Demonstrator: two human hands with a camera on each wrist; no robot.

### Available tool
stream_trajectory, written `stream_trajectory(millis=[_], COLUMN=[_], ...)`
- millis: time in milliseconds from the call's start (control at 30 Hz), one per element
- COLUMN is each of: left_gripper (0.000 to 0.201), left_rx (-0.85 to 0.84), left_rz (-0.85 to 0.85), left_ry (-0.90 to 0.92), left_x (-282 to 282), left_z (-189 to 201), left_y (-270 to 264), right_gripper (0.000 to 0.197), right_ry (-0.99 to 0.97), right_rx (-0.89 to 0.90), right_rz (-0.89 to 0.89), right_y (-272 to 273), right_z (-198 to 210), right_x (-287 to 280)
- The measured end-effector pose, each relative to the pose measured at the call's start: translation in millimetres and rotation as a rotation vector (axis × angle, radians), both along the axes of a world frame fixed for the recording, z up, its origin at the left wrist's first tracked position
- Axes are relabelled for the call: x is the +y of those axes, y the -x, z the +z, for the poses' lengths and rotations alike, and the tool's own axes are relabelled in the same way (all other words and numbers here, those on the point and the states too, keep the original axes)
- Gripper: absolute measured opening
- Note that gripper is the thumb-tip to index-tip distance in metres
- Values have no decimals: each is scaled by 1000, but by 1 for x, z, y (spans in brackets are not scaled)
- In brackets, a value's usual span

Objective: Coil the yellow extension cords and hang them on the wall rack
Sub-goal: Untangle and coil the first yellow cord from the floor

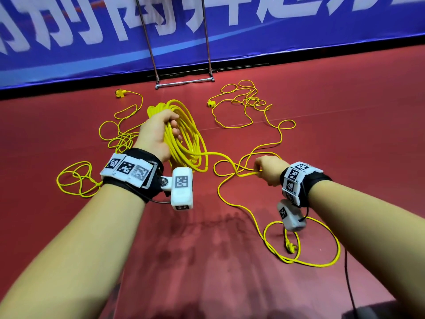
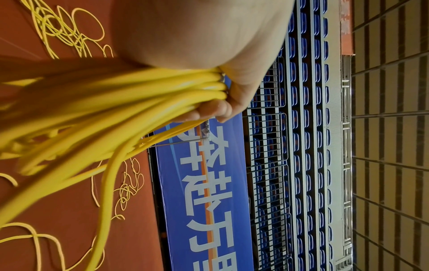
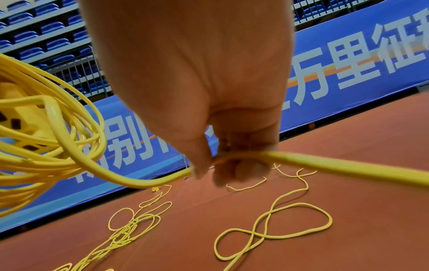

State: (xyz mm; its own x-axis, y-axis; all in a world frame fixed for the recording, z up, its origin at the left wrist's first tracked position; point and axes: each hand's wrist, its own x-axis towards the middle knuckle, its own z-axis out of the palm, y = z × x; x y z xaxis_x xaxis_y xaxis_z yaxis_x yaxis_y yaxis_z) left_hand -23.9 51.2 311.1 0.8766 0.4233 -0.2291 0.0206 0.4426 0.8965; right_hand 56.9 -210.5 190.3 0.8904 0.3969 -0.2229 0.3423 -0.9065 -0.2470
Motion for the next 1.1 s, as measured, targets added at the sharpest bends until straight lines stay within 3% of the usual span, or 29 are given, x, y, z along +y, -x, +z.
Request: stream_trajectory(millis=[167,367,467,600,667,800,933,1033,1100], left_gripper=[23,24,21,12,9,8,2,16,12], left_rx=[31,64,75,90,93,88,85,82,73], left_rz=[-60,-120,-113,-136,-166,-223,-246,-240,-245], left_ry=[-63,-156,-154,-186,-222,-226,-224,-238,-257], left_x=[-12,-26,-35,-43,-48,-59,-66,-67,-67], left_z=[-3,-13,-16,-20,-23,-28,-31,-35,-36], left_y=[-1,-4,-3,-2,0,5,6,6,6], right_gripper=[14,4,15,16,29,41,30,35,41], right_ry=[-106,-660,-945,-1348,-1475,-1537,-1510,-1516,-1512], right_rx=[-141,-131,24,375,531,708,662,641,626], right_rz=[-280,-424,-462,-474,-460,-382,-439,-454,-452], right_y=[-13,-8,-1,17,23,30,30,30,32], right_z=[-1,19,31,56,65,77,79,80,85], right_x=[2,23,39,57,63,71,76,77,75])
